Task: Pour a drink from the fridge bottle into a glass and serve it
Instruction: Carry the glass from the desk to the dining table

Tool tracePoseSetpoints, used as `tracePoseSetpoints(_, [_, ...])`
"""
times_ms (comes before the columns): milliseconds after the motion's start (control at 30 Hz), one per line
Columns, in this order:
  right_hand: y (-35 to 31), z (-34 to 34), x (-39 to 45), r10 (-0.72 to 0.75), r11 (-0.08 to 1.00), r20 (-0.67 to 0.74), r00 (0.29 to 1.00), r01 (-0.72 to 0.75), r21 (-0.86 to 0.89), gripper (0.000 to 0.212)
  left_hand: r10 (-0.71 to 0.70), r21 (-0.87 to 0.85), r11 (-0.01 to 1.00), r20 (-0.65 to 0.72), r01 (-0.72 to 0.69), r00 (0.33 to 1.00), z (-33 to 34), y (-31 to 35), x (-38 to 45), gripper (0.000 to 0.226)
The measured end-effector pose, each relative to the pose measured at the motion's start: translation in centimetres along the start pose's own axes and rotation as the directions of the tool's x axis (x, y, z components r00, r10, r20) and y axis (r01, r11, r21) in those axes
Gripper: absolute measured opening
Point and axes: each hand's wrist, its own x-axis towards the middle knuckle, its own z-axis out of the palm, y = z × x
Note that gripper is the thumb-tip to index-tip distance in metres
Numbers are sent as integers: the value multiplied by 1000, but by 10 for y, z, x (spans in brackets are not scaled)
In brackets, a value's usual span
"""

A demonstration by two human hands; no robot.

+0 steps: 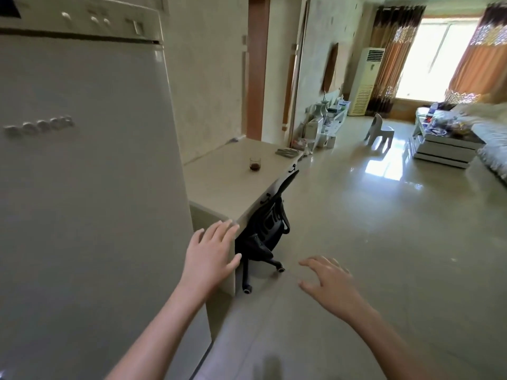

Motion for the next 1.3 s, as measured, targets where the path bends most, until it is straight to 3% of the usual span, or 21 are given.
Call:
tracePoseSetpoints(367, [115,-31,126,18,1000,-25,1000,-18,14,41,-15,-146,989,129,34,992,109,57,146,57])
tracePoseSetpoints(700, [207,-36,255,19,999,-35,999,-18,41,45,-9,-208,977,160,42,987,183,95,286,54])
tracePoseSetpoints(1000, [299,-28,437,-170,985,111,979,166,47,44,-268,-96,951,229,295,936,257,99,408,52])
tracePoseSetpoints(1300, [311,-4,597,-406,914,231,884,400,71,47,-516,-25,842,254,538,818,305,78,471,52])
